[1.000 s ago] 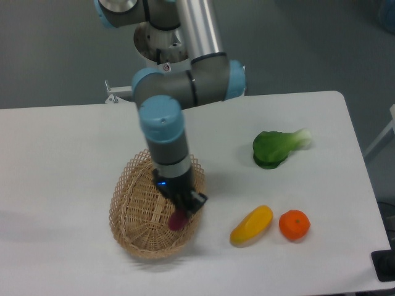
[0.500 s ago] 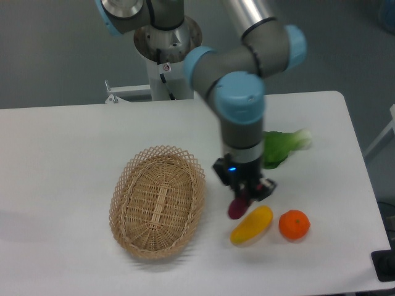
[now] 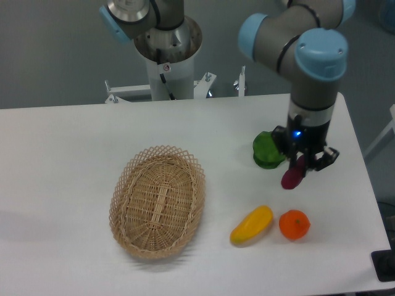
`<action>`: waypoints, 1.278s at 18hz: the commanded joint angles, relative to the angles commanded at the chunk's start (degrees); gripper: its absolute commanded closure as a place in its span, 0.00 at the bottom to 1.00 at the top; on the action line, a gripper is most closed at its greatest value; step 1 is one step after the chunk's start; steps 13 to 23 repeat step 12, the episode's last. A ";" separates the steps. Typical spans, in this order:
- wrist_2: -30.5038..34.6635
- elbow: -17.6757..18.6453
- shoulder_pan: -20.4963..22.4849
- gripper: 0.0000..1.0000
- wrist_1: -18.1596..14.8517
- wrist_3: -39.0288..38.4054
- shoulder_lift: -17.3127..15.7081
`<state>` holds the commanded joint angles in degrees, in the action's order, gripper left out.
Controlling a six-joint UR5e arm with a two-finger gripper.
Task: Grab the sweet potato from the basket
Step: 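Lift the sweet potato out of the basket and carry it toward the bok choy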
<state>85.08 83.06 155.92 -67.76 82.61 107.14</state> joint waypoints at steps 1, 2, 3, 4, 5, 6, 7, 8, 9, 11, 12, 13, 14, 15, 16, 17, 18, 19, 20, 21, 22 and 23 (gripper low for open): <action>-0.35 0.00 0.18 0.75 0.09 0.00 0.00; -0.62 0.00 0.44 0.75 0.00 0.00 -0.09; -0.79 -0.09 0.53 0.75 0.09 0.00 -0.09; -0.88 -0.26 0.53 0.75 0.09 0.00 -0.09; -0.97 -0.35 0.53 0.75 0.09 0.00 -0.09; -0.88 -0.35 0.53 0.75 0.00 0.00 -0.09; -0.88 -0.26 0.53 0.75 0.00 0.00 -0.09; -0.88 -0.18 0.53 0.75 0.00 0.00 -0.18; -0.88 -0.09 0.53 0.75 0.00 0.00 -0.18; -0.88 -0.09 0.53 0.75 -0.09 0.00 -0.27; -0.88 -0.09 0.53 0.75 0.00 0.00 -0.27; -0.88 -0.09 0.53 0.75 0.00 0.00 -0.27; -0.88 -0.09 0.53 0.75 0.00 0.00 -0.27; -0.88 -0.09 0.53 0.75 0.00 0.00 -0.27; -0.88 -0.09 0.53 0.75 0.00 0.00 -0.27; -0.88 -0.09 0.53 0.75 0.00 0.00 -0.27; -0.88 -0.09 0.53 0.75 0.00 0.00 -0.27; -0.88 -0.09 0.53 0.75 0.00 0.00 -0.27; -0.88 -0.09 0.53 0.75 0.00 0.00 -0.27; -0.88 -0.09 0.53 0.75 0.00 0.00 -0.27; -0.88 -0.09 0.53 0.75 0.00 0.00 -0.27; -0.88 -0.09 0.53 0.75 0.00 0.00 -0.27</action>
